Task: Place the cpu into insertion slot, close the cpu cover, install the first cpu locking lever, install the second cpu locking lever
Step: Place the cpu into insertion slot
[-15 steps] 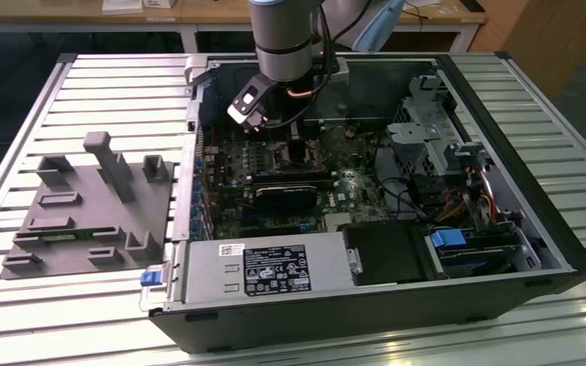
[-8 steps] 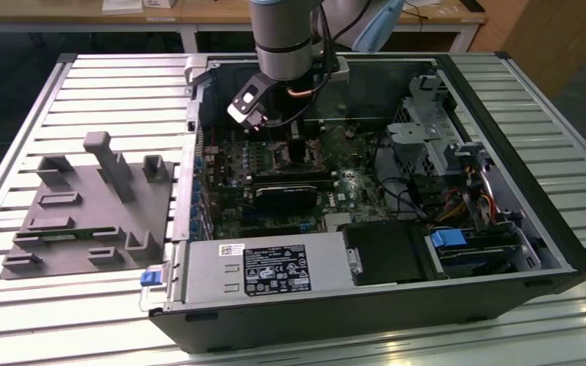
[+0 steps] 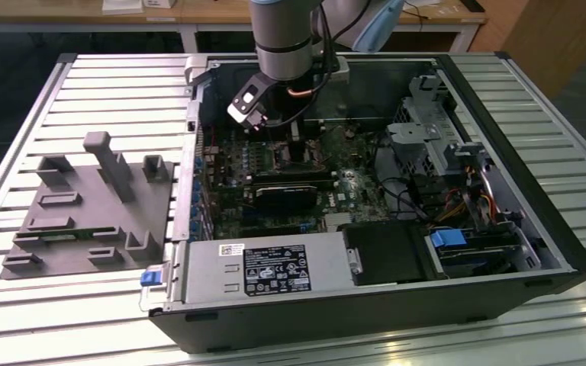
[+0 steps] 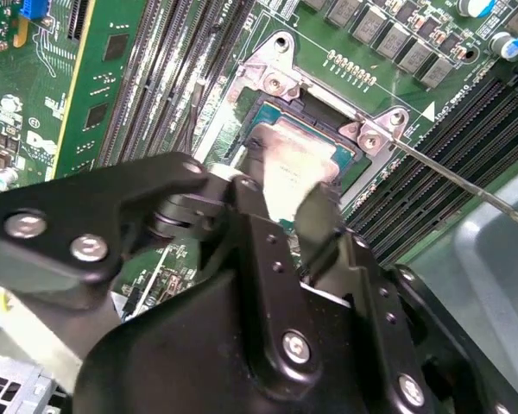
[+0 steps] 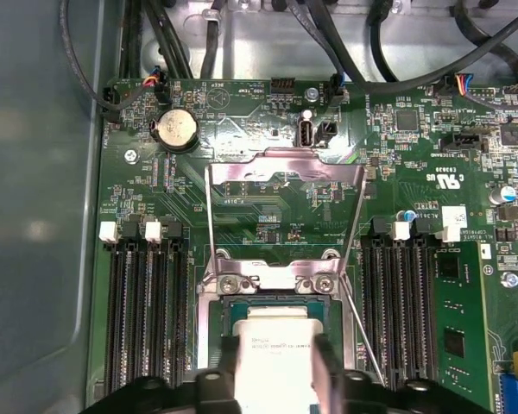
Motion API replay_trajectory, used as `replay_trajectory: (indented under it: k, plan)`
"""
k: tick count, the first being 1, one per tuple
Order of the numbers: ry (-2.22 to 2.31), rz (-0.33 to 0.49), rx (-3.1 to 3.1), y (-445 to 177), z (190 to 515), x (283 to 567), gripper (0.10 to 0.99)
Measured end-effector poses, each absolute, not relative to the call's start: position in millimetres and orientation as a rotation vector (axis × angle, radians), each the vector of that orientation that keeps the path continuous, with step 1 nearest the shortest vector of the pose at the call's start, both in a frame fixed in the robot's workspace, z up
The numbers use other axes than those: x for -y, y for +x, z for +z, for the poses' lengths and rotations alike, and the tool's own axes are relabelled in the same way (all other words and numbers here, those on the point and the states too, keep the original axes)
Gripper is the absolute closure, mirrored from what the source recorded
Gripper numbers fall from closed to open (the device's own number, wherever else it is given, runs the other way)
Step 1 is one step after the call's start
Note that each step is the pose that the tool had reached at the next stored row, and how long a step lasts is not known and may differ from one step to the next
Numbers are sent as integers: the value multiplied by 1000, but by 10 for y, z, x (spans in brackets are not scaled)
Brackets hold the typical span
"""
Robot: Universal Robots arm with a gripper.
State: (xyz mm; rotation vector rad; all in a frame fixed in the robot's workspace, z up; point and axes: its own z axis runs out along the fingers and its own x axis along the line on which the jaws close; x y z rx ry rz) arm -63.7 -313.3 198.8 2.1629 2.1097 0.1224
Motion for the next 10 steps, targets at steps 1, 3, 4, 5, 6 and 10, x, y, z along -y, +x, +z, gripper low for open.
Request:
replay_trajectory:
  k: [1,3,4,5,6,10]
  plan:
    - [2163,122,-2110,-637,1988,3133,671]
    - [2163,122,-2110,-637,1989,3133,725]
    - [2163,122,-2110,-637,1989,3133,784]
    - [2163,122,-2110,-637,1988,3133,843]
    - [2163,123,-2110,-637,1988,3132,843]
    - [2163,123,-2110,-637,1988,3132,984]
